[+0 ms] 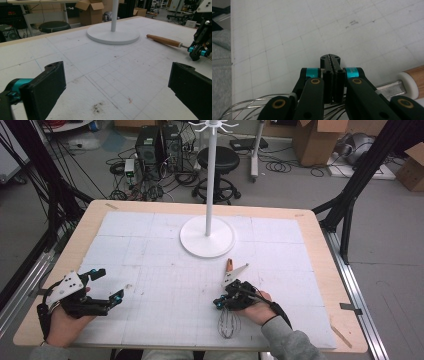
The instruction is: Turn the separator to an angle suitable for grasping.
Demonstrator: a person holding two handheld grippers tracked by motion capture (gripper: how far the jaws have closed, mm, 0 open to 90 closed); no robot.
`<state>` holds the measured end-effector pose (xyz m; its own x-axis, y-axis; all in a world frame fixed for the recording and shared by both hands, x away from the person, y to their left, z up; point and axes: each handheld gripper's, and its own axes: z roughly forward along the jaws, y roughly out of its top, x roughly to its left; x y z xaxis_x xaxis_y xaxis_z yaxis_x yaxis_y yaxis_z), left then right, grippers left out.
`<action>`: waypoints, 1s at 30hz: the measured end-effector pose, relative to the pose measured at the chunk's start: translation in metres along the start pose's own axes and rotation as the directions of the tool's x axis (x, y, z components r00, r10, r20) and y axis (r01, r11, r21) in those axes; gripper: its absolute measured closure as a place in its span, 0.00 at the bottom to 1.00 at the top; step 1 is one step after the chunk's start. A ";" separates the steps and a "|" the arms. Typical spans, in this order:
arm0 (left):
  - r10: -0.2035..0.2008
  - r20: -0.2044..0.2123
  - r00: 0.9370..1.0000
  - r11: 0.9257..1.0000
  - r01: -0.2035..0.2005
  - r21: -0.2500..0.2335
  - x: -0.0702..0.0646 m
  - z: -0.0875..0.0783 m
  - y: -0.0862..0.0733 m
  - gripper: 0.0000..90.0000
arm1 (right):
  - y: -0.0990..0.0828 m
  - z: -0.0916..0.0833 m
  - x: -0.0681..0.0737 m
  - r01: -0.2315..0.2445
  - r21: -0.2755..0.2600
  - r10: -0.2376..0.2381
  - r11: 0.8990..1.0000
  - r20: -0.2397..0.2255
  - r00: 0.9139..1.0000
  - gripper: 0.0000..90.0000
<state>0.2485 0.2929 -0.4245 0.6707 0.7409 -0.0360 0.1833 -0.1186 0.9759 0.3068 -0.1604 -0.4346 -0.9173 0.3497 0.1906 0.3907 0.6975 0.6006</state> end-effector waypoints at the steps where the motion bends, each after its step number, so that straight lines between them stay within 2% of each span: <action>1: 0.001 0.001 1.000 1.000 -0.001 0.000 0.000 0.000 0.000 0.02 | -0.001 -0.001 0.000 -0.003 -0.001 0.003 1.000 -0.002 1.000 1.00; 19: -0.002 0.001 1.000 1.000 0.002 0.000 0.000 0.000 0.000 0.02 | -0.023 -0.018 -0.003 -0.026 -0.001 0.026 1.000 -0.009 1.000 1.00; 30: -0.001 0.000 1.000 1.000 0.001 0.002 0.000 0.000 0.000 0.02 | -0.037 -0.029 -0.008 -0.069 -0.004 0.069 0.998 -0.021 0.997 1.00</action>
<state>0.2486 0.2930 -0.4246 0.6708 0.7407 -0.0373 0.1856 -0.1190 0.9754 0.2969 -0.2073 -0.4354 -0.8897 0.3837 0.2476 0.4526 0.6690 0.5895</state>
